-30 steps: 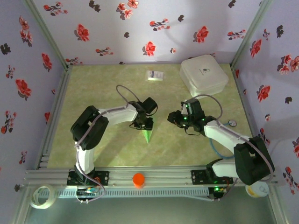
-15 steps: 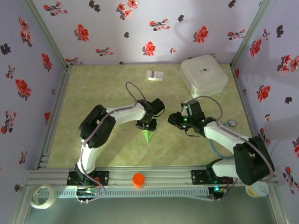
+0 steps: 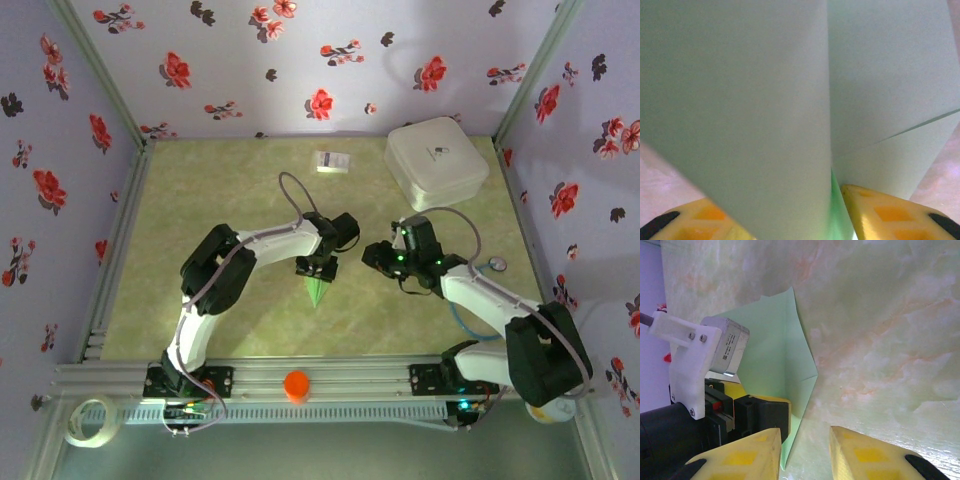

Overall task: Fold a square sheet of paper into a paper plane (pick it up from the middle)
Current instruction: Move the paper plane to the center of the table.

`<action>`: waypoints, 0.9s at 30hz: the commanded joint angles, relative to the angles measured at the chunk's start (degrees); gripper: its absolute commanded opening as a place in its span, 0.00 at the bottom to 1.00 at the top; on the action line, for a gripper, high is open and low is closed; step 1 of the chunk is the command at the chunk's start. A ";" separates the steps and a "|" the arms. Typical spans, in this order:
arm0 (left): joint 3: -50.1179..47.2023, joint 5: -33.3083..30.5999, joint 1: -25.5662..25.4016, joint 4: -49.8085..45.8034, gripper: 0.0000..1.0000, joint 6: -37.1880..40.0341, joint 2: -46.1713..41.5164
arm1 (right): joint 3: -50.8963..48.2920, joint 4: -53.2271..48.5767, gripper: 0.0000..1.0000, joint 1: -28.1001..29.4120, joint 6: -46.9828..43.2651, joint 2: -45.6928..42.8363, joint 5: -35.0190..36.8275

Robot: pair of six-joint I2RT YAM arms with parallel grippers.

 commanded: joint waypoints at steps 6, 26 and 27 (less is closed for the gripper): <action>-3.30 2.08 -0.62 1.42 0.50 -3.45 3.67 | -1.53 -2.98 0.33 -1.39 -0.68 -3.09 1.25; -6.17 5.26 0.87 4.42 0.61 -3.60 3.79 | -2.17 -2.53 0.33 -1.74 -0.21 -3.52 1.09; -6.39 5.06 0.94 4.42 0.62 -3.96 3.70 | -2.13 -2.53 0.33 -1.75 -0.25 -3.38 1.12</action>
